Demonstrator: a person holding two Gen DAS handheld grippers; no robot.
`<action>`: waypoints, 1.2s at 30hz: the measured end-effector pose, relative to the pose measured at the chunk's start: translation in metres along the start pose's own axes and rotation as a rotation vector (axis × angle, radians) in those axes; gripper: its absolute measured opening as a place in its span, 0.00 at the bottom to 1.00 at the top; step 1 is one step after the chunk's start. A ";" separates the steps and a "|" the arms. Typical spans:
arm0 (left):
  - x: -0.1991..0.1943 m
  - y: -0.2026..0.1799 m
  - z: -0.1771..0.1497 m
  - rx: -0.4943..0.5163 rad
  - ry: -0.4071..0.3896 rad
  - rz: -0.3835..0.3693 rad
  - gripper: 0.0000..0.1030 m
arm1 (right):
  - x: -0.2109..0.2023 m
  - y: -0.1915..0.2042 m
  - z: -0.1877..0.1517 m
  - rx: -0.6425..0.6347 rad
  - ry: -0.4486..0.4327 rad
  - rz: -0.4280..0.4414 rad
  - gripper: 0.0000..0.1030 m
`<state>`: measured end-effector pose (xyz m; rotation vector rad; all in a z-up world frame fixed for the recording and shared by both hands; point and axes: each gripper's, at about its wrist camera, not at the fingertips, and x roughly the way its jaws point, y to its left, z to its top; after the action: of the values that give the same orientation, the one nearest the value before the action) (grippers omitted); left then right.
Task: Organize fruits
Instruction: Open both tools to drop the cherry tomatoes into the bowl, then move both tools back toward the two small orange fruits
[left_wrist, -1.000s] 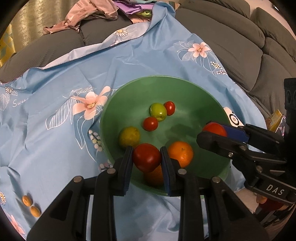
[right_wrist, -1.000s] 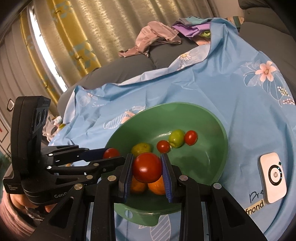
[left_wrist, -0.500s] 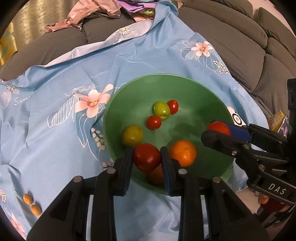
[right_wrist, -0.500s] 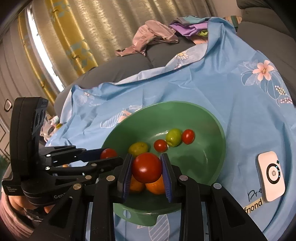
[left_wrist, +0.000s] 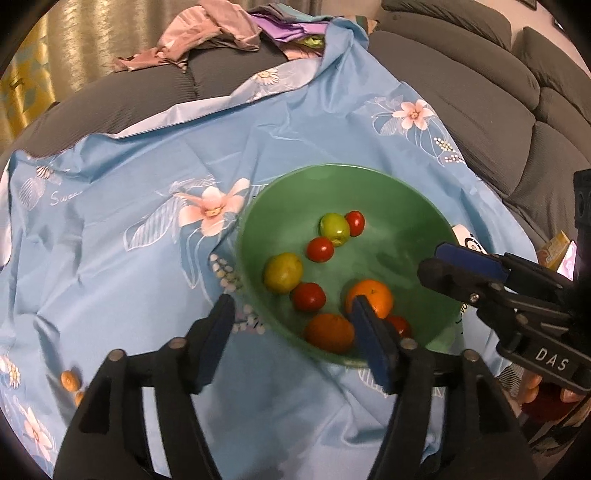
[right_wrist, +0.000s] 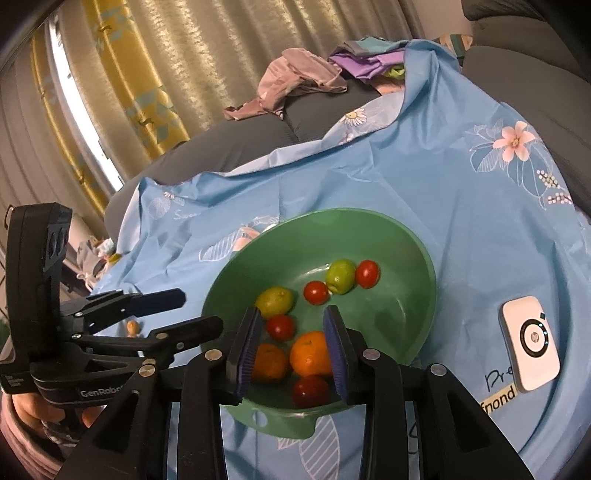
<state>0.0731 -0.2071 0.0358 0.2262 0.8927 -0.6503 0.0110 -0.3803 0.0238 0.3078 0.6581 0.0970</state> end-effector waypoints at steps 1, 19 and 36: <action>-0.003 0.002 -0.003 -0.008 -0.001 0.004 0.70 | -0.002 0.001 -0.001 -0.004 -0.001 0.002 0.34; -0.083 0.079 -0.102 -0.286 -0.009 0.085 0.79 | -0.021 0.054 -0.015 -0.108 0.023 0.067 0.34; -0.110 0.126 -0.160 -0.420 -0.008 0.167 0.81 | 0.007 0.111 -0.030 -0.221 0.123 0.148 0.34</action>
<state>-0.0036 0.0100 0.0120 -0.0794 0.9696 -0.2982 -0.0008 -0.2661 0.0315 0.1373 0.7393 0.3306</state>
